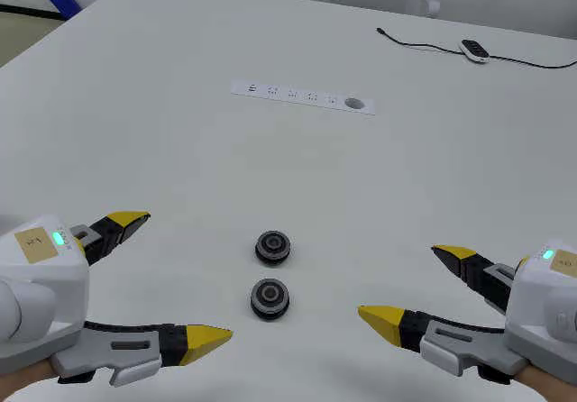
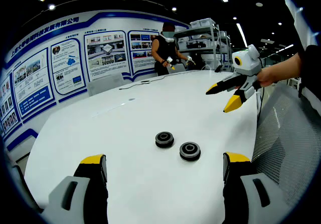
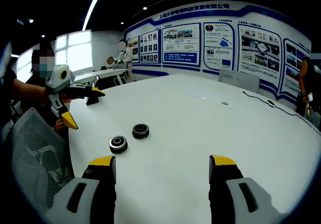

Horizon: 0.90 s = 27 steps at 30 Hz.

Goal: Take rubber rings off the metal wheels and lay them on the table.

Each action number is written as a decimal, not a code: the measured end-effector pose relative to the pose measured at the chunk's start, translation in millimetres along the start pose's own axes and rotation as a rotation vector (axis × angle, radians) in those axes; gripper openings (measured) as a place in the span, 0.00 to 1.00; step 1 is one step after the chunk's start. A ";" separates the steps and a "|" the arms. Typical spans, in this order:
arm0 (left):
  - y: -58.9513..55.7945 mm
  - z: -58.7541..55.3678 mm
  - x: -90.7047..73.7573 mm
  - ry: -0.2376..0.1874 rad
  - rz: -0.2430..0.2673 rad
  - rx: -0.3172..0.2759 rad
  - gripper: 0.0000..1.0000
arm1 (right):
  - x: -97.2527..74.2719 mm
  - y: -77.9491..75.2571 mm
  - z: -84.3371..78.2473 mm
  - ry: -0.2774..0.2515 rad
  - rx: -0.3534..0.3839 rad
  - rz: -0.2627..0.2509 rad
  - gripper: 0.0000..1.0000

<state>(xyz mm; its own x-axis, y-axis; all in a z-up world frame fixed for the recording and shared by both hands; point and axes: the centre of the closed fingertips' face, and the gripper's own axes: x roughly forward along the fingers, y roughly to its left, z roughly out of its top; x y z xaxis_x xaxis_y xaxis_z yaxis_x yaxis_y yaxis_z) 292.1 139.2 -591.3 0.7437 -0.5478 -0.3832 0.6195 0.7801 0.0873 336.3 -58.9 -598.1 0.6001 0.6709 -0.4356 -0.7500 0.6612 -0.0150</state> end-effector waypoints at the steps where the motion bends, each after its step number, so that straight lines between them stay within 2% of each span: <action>1: -0.4 0.4 0.3 -0.001 -0.002 0.000 0.99 | -0.4 0.0 -0.2 0.001 0.000 0.000 0.77; 27: -5.5 2.1 3.7 0.000 -0.021 0.006 0.97 | -2.5 2.1 -5.3 0.016 0.017 0.009 0.76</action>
<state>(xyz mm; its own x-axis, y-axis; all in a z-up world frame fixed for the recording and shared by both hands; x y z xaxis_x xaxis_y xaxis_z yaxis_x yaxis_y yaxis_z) 292.0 132.2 -591.3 0.7307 -0.5635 -0.3853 0.6363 0.7668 0.0853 331.8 -60.9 -601.8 0.5885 0.6718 -0.4499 -0.7507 0.6606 0.0045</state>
